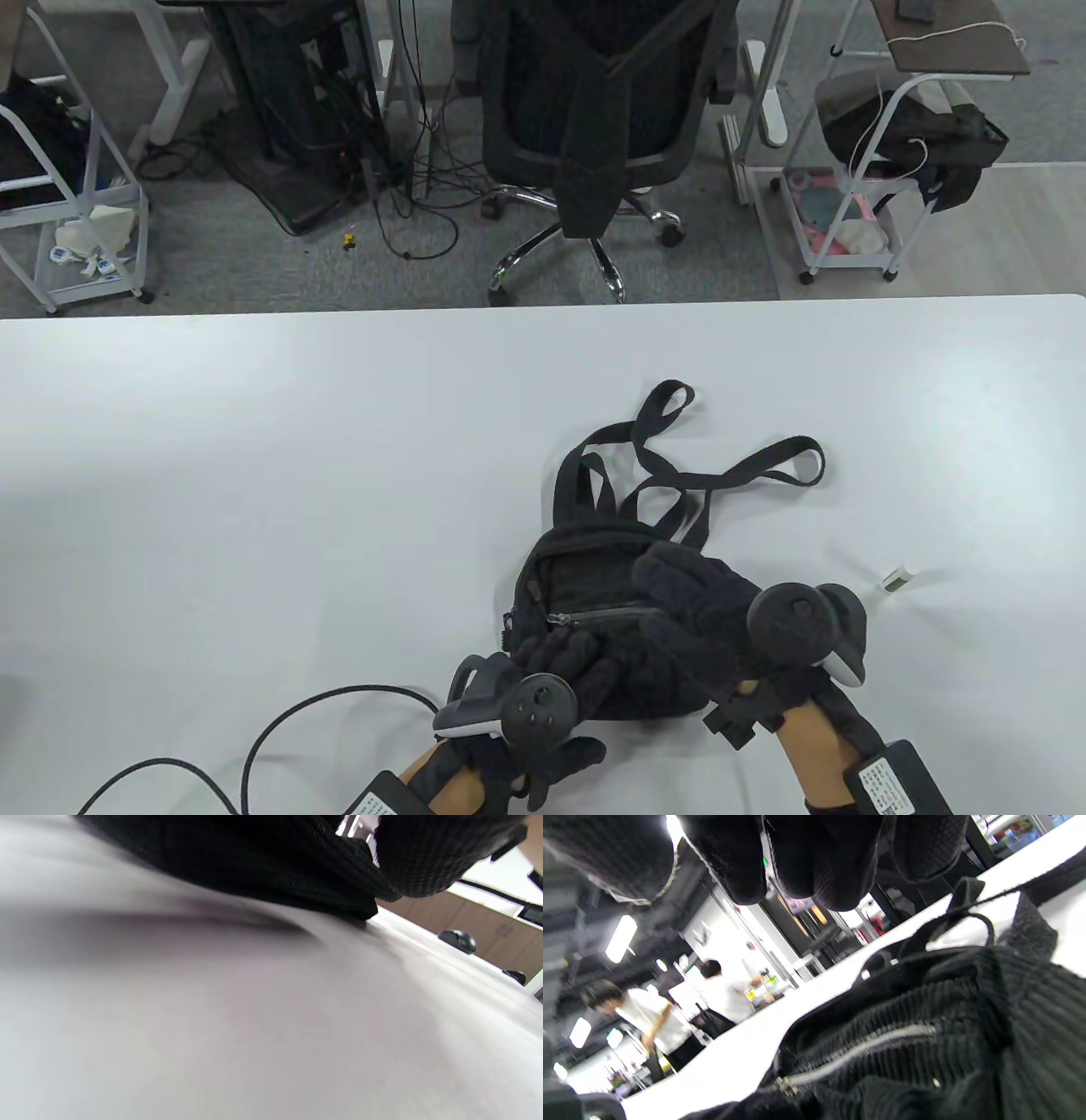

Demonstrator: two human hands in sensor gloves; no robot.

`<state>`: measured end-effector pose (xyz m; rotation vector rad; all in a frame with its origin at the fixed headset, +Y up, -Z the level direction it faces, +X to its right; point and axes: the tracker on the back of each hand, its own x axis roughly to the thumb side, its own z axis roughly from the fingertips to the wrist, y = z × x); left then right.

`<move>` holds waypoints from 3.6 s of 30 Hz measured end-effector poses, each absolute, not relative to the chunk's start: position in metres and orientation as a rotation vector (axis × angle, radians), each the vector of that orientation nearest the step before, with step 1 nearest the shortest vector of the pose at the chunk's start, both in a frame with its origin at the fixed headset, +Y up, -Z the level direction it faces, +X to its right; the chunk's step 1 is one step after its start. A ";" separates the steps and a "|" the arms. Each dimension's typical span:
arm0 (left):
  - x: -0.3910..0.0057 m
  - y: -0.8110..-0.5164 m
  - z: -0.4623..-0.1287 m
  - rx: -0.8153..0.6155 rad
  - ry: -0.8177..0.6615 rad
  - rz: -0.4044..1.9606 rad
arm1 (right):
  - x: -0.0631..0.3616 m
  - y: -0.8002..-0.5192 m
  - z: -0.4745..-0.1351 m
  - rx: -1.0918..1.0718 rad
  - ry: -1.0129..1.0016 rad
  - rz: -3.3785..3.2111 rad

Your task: Apply lubricant on backpack

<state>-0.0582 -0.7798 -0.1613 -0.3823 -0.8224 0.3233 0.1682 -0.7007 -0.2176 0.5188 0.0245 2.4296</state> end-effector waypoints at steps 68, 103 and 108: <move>-0.056 -0.796 -0.171 -0.598 -0.856 0.258 | 0.125 -0.728 -0.227 0.380 0.034 2.888; -0.055 -0.797 -0.170 -0.590 -0.848 0.244 | 0.181 -0.725 -0.232 0.173 0.142 2.830; -0.056 -0.797 -0.171 -0.589 -0.847 0.250 | 0.188 -0.723 -0.233 0.153 0.179 2.818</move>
